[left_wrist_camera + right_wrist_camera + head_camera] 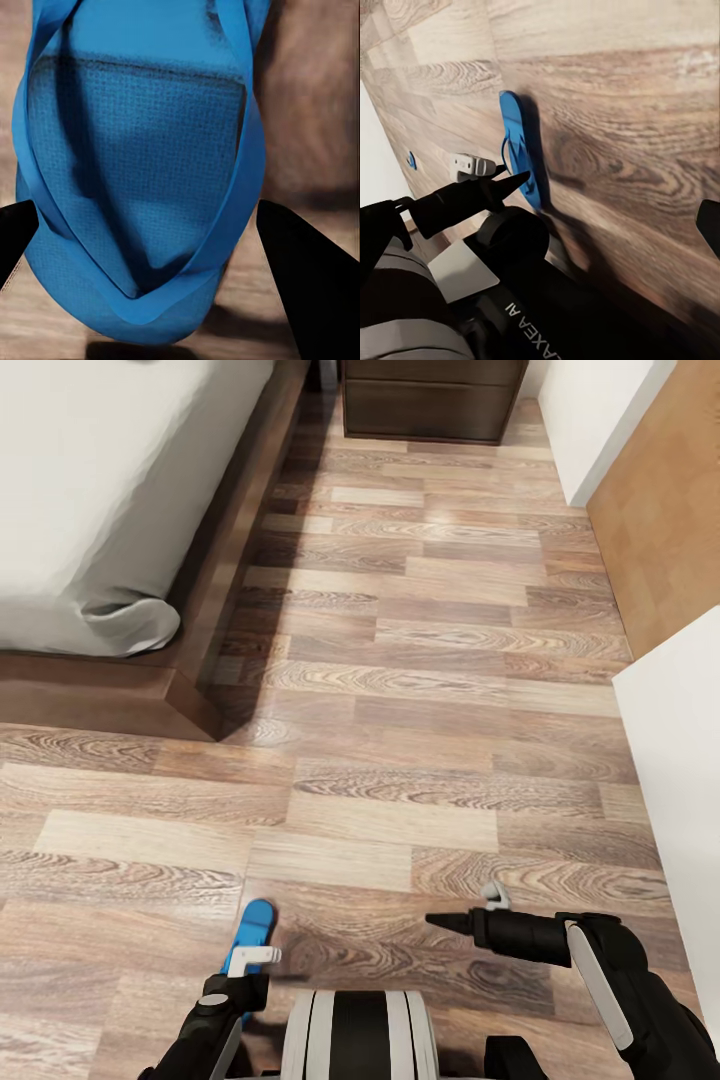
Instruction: In the bedroom, move the book from the bed onto either nightstand, and place the two sandals side by side next to the bed.
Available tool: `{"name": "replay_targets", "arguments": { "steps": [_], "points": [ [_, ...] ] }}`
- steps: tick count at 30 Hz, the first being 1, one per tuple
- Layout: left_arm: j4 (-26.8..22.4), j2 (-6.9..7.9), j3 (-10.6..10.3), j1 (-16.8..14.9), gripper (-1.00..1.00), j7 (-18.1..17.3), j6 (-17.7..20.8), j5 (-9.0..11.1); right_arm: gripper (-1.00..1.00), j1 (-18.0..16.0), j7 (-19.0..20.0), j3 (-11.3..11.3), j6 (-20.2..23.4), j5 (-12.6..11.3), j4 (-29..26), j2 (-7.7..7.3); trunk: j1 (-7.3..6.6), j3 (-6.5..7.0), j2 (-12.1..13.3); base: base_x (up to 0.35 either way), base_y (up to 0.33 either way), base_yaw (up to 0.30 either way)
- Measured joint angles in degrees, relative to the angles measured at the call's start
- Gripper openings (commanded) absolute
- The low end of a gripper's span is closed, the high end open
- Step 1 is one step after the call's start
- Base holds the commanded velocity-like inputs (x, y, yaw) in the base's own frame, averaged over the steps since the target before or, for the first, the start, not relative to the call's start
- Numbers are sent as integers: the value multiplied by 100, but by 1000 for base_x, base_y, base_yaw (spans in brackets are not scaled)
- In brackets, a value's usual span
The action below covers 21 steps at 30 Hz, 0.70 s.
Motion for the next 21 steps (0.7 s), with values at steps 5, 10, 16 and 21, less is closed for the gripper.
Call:
{"name": "replay_targets", "arguments": {
  "steps": [5, 10, 16, 21],
  "points": [
    [0, -2, 0, 0, -100, 0, 0, 0, 100, 0, 0, -4, 1, -5, -2, 0, -13, 111, 7, 0, 0, 0],
    [0, -3, 0, 0, -100, 0, 0, 0, 100, 0, 1, -8, 1, -8, -2, 0, -26, 222, 13, 0, 0, 0],
    [0, 0, 0, 0, -100, 0, 0, 0, 100, 0, 0, -9, 1, -9, -16, 0, -41, 355, 21, 0, 0, 0],
    [-3, 3, 0, 0, -100, -5, 0, 0, 100, 0, 8, -18, 0, -5, -70, -9, -54, 465, 28, 0, 0, 0]
  ]
}}
